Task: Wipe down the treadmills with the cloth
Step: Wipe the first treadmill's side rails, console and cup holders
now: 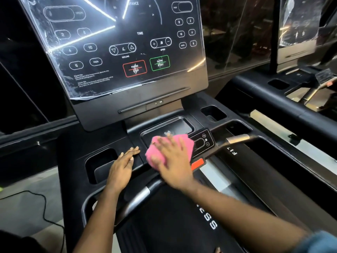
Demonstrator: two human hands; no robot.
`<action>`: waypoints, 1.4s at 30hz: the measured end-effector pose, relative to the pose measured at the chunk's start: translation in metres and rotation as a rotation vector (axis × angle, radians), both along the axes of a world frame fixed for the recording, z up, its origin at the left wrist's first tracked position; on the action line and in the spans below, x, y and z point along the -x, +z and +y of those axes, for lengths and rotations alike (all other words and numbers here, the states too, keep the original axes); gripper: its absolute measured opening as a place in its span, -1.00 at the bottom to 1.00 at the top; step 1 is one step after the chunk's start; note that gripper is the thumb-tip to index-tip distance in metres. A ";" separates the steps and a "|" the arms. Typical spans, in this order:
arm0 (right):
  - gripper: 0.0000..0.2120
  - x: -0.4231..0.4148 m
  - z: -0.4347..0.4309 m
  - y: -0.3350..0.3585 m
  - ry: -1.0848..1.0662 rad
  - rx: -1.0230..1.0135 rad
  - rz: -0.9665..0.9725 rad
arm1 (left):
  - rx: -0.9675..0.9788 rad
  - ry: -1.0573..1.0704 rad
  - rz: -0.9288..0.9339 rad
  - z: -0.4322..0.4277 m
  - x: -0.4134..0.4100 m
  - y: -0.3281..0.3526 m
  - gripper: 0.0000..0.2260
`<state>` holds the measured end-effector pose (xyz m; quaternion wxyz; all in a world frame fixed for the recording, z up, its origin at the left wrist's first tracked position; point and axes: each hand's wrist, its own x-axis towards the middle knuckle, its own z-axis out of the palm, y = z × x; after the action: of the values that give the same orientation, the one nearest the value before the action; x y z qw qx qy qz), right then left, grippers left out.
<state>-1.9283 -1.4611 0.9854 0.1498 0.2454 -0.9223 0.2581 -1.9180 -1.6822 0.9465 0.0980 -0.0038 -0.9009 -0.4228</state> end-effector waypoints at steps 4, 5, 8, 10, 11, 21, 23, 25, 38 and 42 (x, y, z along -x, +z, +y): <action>-0.45 -0.033 0.003 -0.019 0.016 -0.173 0.073 | -0.002 0.011 -0.017 0.003 -0.003 0.005 -0.58; -0.43 -0.031 0.016 -0.024 -0.010 -0.165 0.066 | 0.004 0.003 -0.020 0.003 -0.003 0.005 -0.58; -0.45 -0.019 0.060 -0.033 -0.146 -0.072 -0.009 | 0.029 -0.005 -0.029 0.004 -0.004 0.007 -0.58; -0.46 -0.006 0.089 -0.036 -0.302 0.025 -0.054 | 0.030 0.015 -0.044 0.007 -0.003 0.010 -0.61; -0.46 0.000 0.099 -0.036 -0.367 0.089 -0.090 | 0.019 0.035 -0.052 0.010 -0.004 0.012 -0.63; -0.32 -0.062 0.011 -0.026 -0.197 0.089 -0.098 | 0.021 0.205 0.020 0.033 0.014 0.045 -0.76; -0.40 -0.046 0.026 -0.026 -0.231 0.113 -0.087 | -0.020 0.177 0.047 0.038 0.015 0.052 -0.75; -0.46 -0.027 0.042 -0.016 -0.292 0.253 -0.121 | -0.058 0.158 0.079 0.047 0.011 0.061 -0.75; -0.61 -0.032 0.102 0.093 -0.121 1.590 -0.769 | 0.019 -0.525 -0.039 0.132 0.022 0.164 -0.86; -0.28 -0.037 0.116 0.086 -0.049 1.384 -0.746 | 0.129 -0.469 0.028 0.142 0.030 0.172 -0.90</action>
<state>-1.8909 -1.3450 1.0714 -0.0454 -0.0271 -0.5466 0.8357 -1.9478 -1.5398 1.1183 0.0093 -0.2248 -0.8991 -0.3754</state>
